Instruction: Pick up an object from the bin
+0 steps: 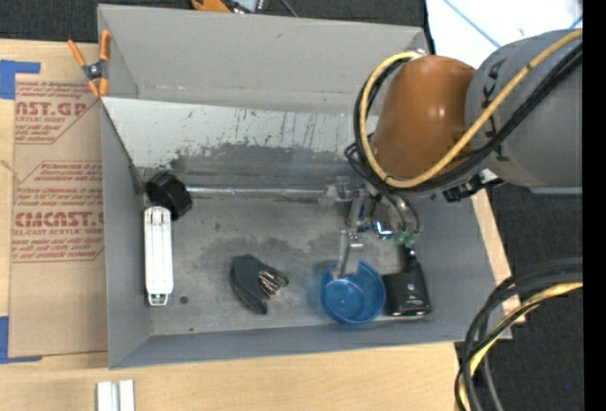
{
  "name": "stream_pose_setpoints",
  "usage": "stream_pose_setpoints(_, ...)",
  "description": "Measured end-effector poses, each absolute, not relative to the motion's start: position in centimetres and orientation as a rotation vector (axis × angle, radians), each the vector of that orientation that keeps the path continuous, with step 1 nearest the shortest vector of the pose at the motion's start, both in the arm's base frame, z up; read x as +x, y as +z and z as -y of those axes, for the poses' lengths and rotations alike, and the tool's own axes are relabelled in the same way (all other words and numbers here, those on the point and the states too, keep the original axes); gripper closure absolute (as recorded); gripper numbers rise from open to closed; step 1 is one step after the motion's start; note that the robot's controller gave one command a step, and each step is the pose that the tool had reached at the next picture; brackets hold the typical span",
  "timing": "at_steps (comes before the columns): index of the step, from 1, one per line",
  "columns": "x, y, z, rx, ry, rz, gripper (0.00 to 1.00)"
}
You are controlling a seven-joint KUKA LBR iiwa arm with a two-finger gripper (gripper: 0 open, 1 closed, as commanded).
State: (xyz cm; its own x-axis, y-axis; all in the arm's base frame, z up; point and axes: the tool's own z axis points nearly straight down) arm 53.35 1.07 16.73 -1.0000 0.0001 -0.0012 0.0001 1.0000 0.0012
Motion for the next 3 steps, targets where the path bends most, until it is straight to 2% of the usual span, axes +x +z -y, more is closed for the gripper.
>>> stream_pose_setpoints(2, 53.5, 17.1, -1.2, -0.029, 0.001, -3.142, 0.00)
stream_pose_setpoints(3, 56.3, 15.6, 2.7, 0.110, 0.000, -3.138, 0.00)
